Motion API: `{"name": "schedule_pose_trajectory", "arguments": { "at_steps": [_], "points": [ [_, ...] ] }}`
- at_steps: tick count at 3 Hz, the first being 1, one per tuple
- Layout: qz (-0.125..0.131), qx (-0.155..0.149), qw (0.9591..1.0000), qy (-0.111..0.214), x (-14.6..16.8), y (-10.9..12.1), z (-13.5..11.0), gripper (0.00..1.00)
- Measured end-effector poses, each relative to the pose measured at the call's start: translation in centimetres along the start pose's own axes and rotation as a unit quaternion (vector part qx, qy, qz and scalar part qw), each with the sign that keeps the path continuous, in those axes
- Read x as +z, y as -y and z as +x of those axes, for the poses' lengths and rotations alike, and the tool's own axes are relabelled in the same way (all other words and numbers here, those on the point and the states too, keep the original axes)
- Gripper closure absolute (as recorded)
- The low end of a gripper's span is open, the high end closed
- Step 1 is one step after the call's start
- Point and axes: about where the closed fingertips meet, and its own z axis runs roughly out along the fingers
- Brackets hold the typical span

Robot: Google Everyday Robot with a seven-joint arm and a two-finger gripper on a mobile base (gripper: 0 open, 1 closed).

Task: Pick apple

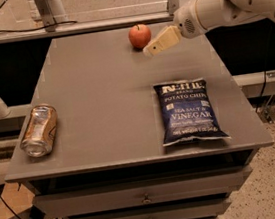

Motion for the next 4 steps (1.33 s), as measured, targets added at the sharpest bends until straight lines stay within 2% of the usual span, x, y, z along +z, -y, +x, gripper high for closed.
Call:
{"name": "schedule_pose_trajectory", "arguments": {
  "at_steps": [1,2,4],
  "points": [
    [-0.001,0.001,1.0000,0.001,0.3,0.1,-0.1,0.00],
    [0.004,0.012,0.9998,-0.016,1.5,0.3,0.9,0.00],
    [0.011,0.036,0.9993,0.008,7.3,3.1,1.5,0.00]
  ]
}}
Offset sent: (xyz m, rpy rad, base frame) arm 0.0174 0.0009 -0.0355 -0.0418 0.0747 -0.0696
